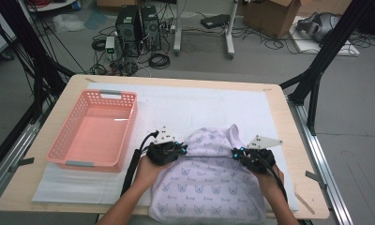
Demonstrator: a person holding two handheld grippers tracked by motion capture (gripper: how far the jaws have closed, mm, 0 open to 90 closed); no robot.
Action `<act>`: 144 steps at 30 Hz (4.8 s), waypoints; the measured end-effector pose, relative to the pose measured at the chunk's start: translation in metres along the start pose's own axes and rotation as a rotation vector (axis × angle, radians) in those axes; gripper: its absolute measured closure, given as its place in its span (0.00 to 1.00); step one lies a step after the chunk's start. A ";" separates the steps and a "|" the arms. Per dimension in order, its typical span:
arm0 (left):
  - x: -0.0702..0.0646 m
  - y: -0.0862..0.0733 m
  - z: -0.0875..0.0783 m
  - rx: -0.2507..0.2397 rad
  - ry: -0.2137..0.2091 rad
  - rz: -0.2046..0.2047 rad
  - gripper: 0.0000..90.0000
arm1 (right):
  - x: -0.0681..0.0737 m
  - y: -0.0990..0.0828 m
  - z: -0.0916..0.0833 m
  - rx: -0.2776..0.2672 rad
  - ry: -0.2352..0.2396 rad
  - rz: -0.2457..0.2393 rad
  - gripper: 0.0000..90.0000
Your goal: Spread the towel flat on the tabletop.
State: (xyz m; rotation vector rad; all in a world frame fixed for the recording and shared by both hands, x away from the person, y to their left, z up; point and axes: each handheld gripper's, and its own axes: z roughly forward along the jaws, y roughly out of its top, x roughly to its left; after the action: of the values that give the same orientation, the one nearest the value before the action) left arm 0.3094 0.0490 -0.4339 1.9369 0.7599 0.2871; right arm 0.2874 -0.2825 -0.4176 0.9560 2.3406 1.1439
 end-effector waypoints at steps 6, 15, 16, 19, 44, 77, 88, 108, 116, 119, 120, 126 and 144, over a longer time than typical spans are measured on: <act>-0.010 -0.019 -0.007 0.030 -0.026 -0.024 0.86 | 0.019 -0.020 -0.012 0.024 0.022 -0.023 0.95; 0.001 -0.005 -0.023 0.011 -0.051 -0.104 0.50 | 0.023 -0.029 -0.010 0.061 0.014 -0.010 0.90; 0.005 -0.001 -0.024 0.004 -0.042 -0.109 0.50 | 0.023 -0.028 -0.010 0.055 0.014 -0.001 0.86; 0.019 0.010 -0.026 -0.020 0.011 -0.103 0.50 | 0.020 -0.026 -0.014 0.010 0.012 0.033 0.74; 0.023 0.006 0.031 0.138 -0.003 -0.109 0.51 | -0.015 0.042 0.033 0.091 -0.118 0.052 0.96; 0.029 0.002 -0.020 -0.003 0.053 -0.192 0.62 | -0.012 -0.047 -0.070 0.055 -0.094 0.092 0.76; 0.024 0.027 0.010 0.055 0.025 -0.105 0.79 | -0.030 -0.007 -0.050 -0.020 -0.148 0.122 0.70; -0.021 0.017 0.040 0.159 -0.104 0.100 0.60 | -0.029 -0.011 -0.030 -0.004 -0.115 0.135 0.69; -0.021 0.022 0.035 0.087 -0.084 0.104 0.97 | -0.028 -0.010 -0.026 -0.003 -0.120 0.135 0.69; -0.014 0.026 0.030 0.067 -0.055 0.068 0.97 | -0.030 -0.009 -0.025 -0.009 -0.123 0.137 0.68; -0.009 0.028 0.027 0.056 -0.044 0.055 0.97 | -0.031 -0.009 -0.025 -0.008 -0.125 0.143 0.68; 0.016 0.045 0.007 -0.013 0.065 0.002 0.97 | -0.032 -0.005 -0.008 0.011 -0.111 0.165 0.59; 0.036 0.049 0.004 0.001 0.107 -0.108 0.84 | -0.017 0.008 -0.018 -0.045 -0.124 0.027 0.95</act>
State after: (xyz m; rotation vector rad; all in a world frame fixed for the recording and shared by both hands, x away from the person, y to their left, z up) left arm 0.3582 0.0530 -0.3976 1.8855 0.9316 0.3262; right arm 0.2919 -0.3010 -0.3996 1.0152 2.2011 1.1095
